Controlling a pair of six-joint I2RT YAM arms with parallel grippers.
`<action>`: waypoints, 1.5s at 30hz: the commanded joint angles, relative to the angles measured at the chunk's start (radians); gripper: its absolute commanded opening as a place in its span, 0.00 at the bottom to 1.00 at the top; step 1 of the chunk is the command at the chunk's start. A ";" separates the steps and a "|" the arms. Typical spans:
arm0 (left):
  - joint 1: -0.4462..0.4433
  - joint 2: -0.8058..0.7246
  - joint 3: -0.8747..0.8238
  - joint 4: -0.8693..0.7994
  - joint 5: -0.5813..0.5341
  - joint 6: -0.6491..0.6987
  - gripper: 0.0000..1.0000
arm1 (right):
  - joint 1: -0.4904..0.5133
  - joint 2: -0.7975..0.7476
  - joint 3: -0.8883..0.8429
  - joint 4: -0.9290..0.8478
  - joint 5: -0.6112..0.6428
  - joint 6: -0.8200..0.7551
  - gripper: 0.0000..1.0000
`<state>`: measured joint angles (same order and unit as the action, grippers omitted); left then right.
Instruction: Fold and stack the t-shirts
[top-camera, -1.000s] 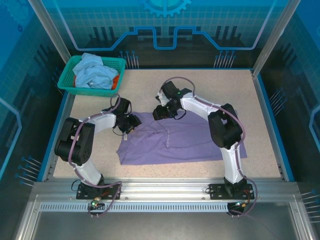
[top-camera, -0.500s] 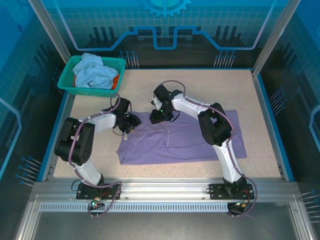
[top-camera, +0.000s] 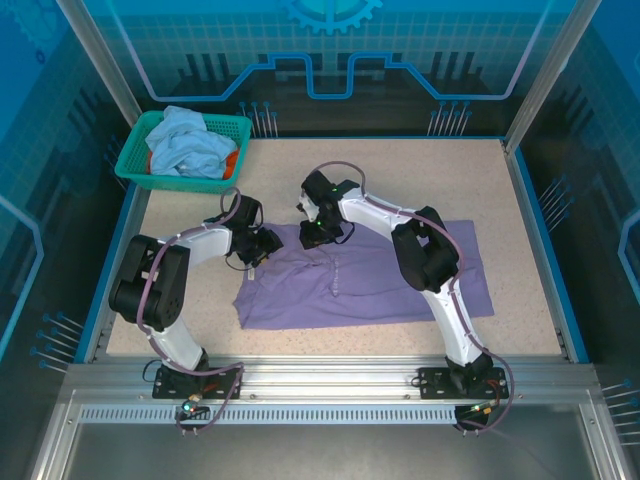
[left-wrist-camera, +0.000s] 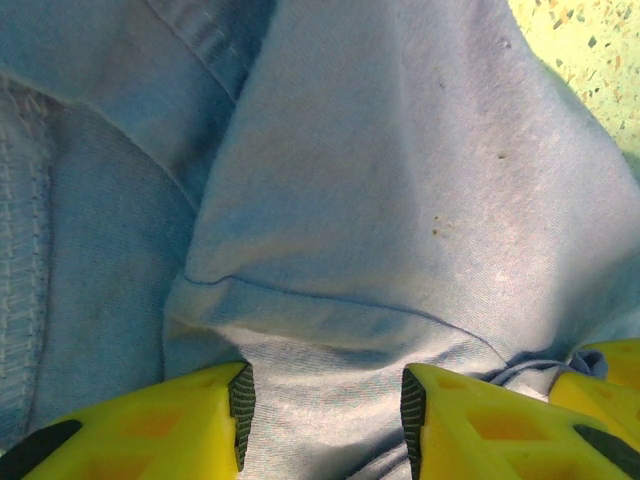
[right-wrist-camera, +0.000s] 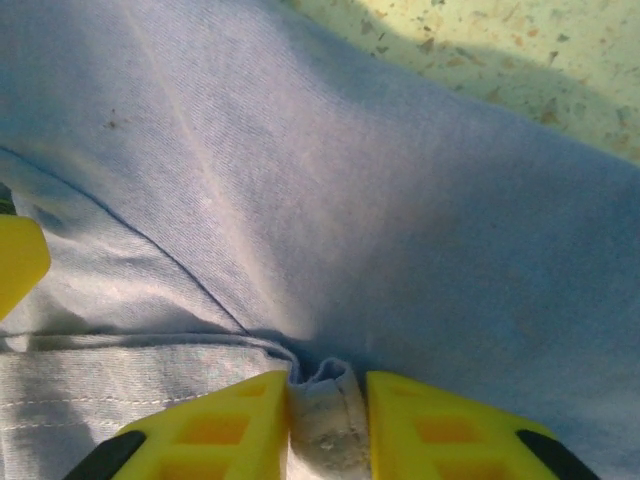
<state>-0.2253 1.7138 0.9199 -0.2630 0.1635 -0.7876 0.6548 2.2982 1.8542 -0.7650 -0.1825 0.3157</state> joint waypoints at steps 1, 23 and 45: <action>0.009 0.001 -0.010 0.000 0.013 -0.007 0.46 | 0.012 0.021 0.030 -0.034 0.005 -0.012 0.21; 0.009 0.002 -0.004 -0.020 -0.009 -0.018 0.46 | 0.054 -0.362 -0.388 0.188 -0.120 -0.247 0.09; 0.009 -0.014 0.002 -0.019 -0.014 -0.007 0.48 | 0.093 -0.545 -0.755 0.288 0.027 -0.158 0.43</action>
<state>-0.2253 1.7138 0.9199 -0.2630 0.1627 -0.7879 0.7372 1.7977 1.1408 -0.5213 -0.1967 0.1123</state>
